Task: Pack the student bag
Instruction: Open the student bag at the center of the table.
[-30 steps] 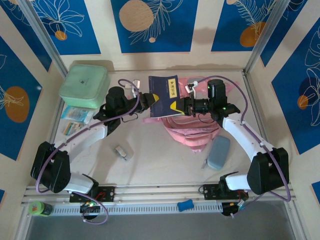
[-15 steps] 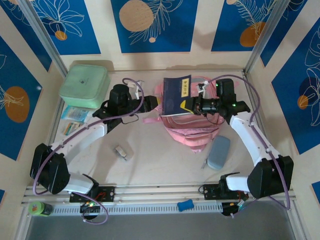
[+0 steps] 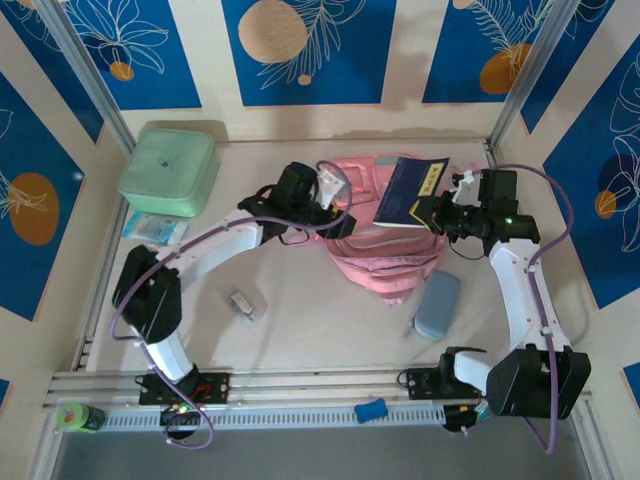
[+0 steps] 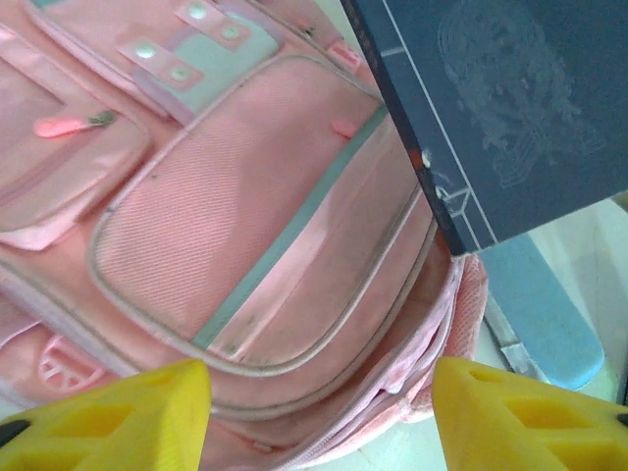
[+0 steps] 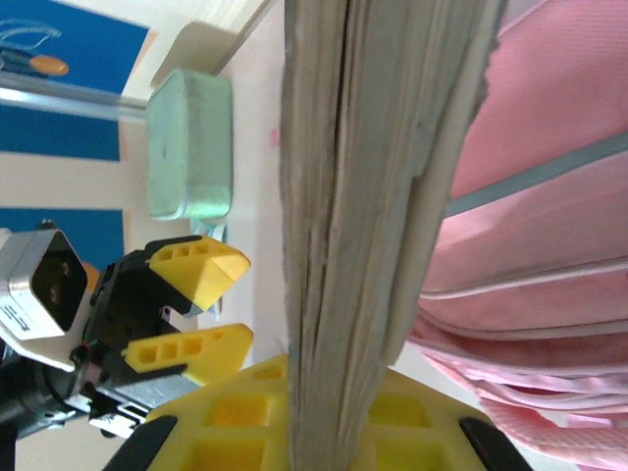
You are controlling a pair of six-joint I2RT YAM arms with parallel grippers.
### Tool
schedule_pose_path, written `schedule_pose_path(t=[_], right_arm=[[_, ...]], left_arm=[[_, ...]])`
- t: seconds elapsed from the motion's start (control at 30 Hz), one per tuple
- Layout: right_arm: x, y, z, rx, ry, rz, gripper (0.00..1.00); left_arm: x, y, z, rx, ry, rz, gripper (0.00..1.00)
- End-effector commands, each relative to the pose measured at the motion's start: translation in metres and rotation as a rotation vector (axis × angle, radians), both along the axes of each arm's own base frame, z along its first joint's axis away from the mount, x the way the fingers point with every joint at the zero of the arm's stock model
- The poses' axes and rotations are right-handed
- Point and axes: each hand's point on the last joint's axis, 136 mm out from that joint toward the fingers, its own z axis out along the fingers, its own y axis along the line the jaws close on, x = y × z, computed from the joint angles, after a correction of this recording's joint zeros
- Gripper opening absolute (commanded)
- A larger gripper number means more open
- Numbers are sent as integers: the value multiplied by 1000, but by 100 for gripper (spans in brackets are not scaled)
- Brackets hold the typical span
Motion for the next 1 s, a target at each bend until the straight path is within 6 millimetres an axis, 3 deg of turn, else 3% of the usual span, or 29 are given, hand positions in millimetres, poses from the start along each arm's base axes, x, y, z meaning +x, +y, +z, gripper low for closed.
schedule_pose_path(t=[0.0,0.13,0.33,0.53,0.8,0.97], right_arm=[[-5,-11,-7,-18,22,-42,0],[-6,-27,-16,-51,54,-117,0],[-9,-49,-21,-47,71,-209,0],[-13,-72,-26,-47,98,-294,0],[-13,-76,-30,-25,106,-313,0],[-12,-76,-31,-14,105,-314,0]], left_arm=[[-6,-21,-2,86,-89,-134,63],[0,-44,-18,130,-112,-202,66],[16,-62,-42,184,-117,-245,67],[8,-79,-66,235,-110,-328,68],[-3,-103,-88,280,-121,-384,71],[11,-113,-99,294,-147,-336,68]])
